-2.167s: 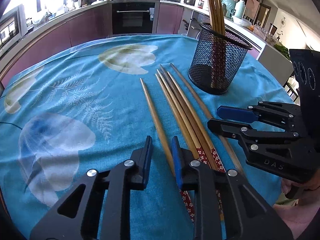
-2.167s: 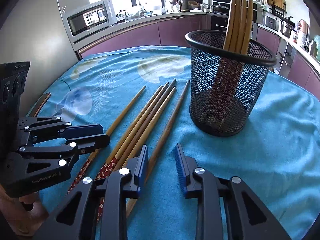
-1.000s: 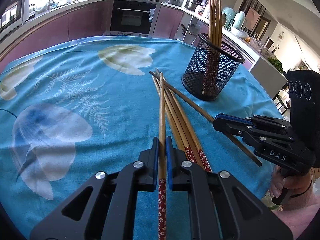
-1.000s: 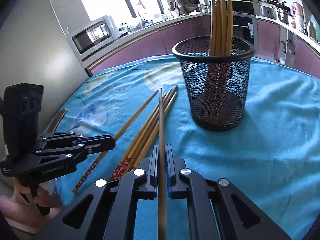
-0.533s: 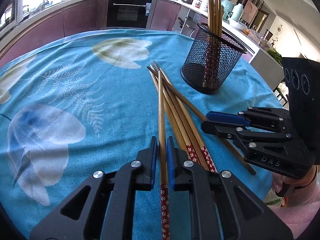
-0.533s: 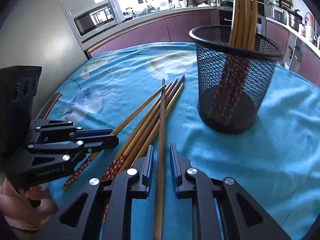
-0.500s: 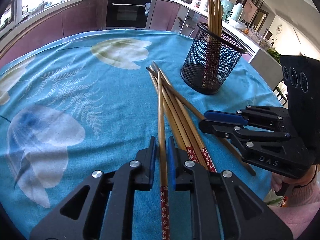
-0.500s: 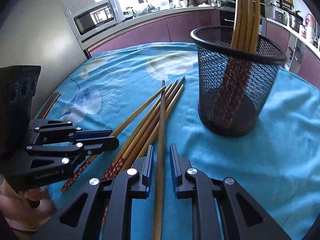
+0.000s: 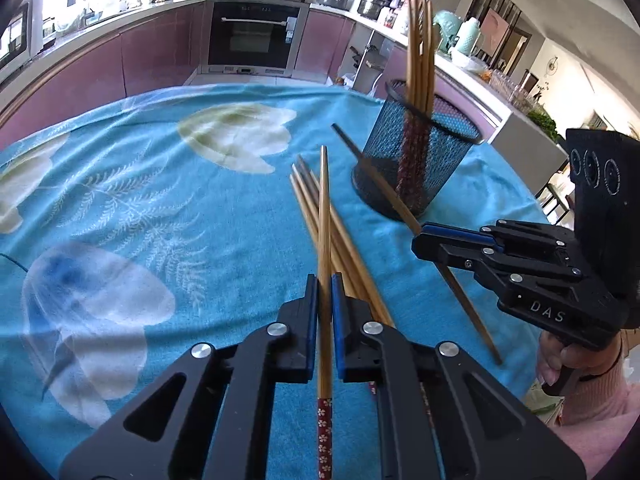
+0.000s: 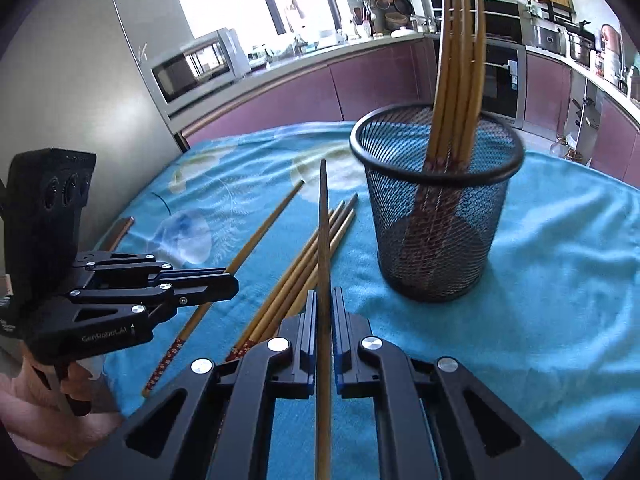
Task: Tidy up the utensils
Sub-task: 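Grasp a chopstick with the right tool while the left tool grasps another, then lift both chopsticks upright and carry them over the mesh cup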
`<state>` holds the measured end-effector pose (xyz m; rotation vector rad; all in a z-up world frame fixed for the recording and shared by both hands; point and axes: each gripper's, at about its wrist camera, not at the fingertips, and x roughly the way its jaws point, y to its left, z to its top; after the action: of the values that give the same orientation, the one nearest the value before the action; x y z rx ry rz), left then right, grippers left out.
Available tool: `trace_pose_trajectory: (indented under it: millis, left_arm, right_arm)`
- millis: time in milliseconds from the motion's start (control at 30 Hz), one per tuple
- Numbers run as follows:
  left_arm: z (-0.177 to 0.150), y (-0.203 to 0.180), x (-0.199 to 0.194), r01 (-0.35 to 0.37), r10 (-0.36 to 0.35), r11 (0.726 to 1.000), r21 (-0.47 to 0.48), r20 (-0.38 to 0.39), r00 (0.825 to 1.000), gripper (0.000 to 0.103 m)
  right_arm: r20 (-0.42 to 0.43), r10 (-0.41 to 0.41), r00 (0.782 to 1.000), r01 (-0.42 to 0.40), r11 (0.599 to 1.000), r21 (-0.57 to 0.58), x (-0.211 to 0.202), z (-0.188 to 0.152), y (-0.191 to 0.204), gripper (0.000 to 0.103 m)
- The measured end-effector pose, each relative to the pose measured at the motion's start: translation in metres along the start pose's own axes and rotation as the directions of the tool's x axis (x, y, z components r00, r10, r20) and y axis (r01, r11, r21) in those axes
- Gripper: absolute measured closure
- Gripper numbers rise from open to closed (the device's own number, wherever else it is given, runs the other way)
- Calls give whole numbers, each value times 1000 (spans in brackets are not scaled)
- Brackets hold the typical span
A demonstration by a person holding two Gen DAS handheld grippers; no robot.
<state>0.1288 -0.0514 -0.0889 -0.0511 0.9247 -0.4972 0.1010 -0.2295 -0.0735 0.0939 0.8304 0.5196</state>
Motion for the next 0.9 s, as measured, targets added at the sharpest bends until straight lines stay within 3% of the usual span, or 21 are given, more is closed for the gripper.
trace_pose_trajectory:
  millis: [433,900]
  left_arm:
    - [32,-13,-63,115,-119,993,35,152,981,95]
    - [82,-33,-100,170,-187,982,83,294,937,95]
  right_arm:
    - [170,38,985,-41,999,12,-58,19,-10,97]
    - [333,34,942,-22,999,-39,-105,65,-17,97]
